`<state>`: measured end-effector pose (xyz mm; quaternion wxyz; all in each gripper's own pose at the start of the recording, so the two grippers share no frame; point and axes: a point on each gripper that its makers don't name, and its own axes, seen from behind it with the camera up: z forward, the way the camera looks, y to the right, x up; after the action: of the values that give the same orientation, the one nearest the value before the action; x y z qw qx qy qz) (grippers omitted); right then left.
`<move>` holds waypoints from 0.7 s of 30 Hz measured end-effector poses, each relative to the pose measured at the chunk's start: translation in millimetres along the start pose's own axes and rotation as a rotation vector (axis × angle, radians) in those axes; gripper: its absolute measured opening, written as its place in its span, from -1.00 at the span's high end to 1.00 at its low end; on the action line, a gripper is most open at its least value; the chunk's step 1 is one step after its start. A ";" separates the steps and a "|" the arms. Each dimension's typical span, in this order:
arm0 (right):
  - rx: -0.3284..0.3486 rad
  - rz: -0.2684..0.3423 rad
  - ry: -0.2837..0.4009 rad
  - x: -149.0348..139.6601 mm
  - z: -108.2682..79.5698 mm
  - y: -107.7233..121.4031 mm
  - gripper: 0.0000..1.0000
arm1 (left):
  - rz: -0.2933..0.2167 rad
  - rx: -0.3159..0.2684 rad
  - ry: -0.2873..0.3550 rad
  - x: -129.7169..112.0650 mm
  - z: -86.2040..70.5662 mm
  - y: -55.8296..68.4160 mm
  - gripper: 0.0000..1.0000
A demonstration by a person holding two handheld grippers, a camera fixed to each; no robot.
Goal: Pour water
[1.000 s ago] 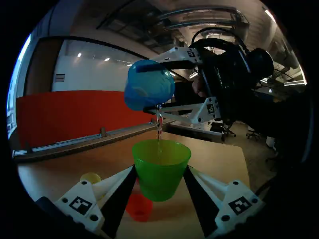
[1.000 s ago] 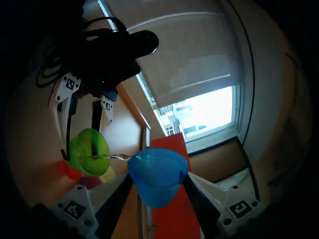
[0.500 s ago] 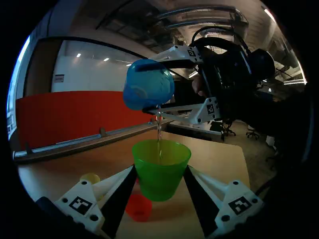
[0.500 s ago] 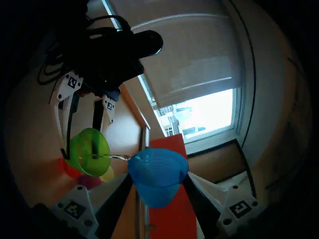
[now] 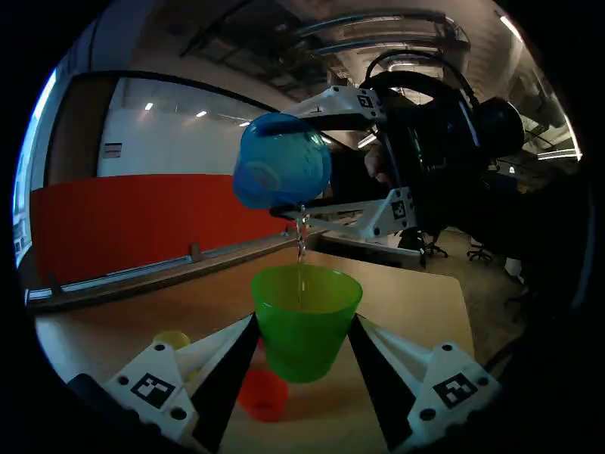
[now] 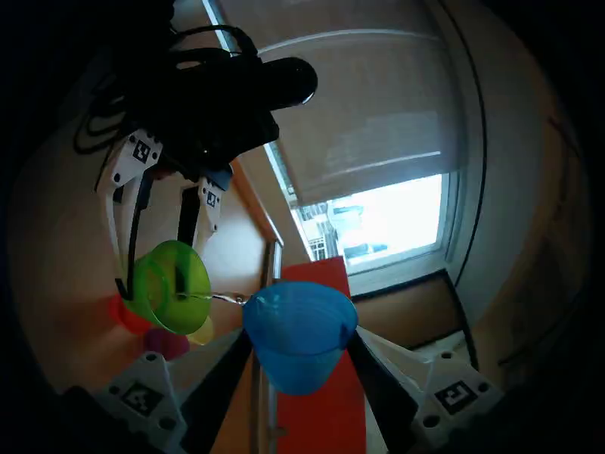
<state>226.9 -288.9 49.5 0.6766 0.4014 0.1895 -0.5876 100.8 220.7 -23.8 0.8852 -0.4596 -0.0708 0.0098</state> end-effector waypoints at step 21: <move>-0.007 -0.040 0.002 0.2 -0.1 0.7 -0.77 | 0.009 -0.002 -0.002 2.3 1.1 3.2 -0.62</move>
<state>227.5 -289.0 49.6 0.6661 0.3954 0.2001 -0.5999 103.0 223.6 -25.6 0.8846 -0.4609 -0.0696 0.0143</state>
